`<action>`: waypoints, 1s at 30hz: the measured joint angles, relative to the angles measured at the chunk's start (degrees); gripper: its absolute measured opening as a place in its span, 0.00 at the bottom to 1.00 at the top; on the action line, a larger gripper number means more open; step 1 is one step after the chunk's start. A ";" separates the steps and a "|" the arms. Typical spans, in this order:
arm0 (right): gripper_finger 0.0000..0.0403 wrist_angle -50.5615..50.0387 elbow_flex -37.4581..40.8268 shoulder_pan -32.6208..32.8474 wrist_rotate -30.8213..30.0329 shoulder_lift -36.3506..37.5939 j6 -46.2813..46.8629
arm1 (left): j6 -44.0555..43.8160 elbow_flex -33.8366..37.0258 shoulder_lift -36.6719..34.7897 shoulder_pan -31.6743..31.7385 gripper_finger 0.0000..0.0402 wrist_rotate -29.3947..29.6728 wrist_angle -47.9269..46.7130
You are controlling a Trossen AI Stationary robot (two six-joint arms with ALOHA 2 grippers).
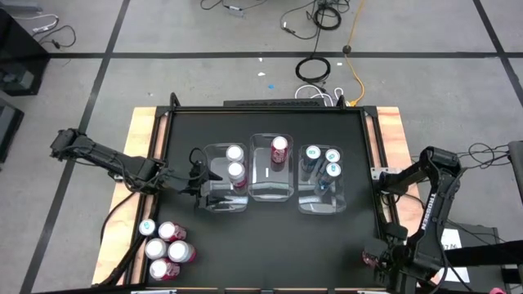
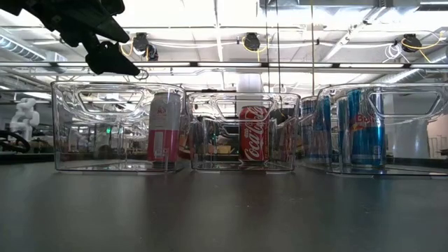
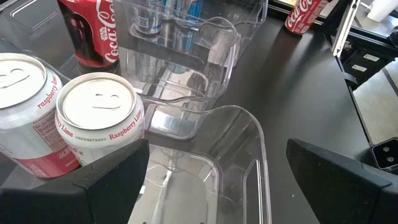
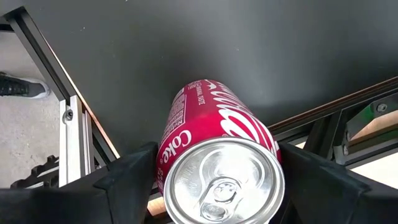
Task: Sort soda cans
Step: Put the bottom right red soda can into the center transparent bin
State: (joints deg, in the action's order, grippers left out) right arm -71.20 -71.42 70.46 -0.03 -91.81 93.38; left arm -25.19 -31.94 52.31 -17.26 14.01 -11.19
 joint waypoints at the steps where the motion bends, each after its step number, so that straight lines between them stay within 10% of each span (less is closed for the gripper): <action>1: 0.78 0.00 0.00 0.00 0.02 0.02 -0.04 | 0.00 0.00 0.00 -0.01 0.96 0.00 -0.01; 30: 0.94 0.10 -0.15 -0.02 -0.06 0.11 1.94 | 0.07 0.00 0.00 0.00 0.96 -0.01 -0.04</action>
State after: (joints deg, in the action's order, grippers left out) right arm -71.10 -71.57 70.43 -0.09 -91.70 95.32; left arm -25.12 -31.94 52.31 -17.26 14.00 -11.22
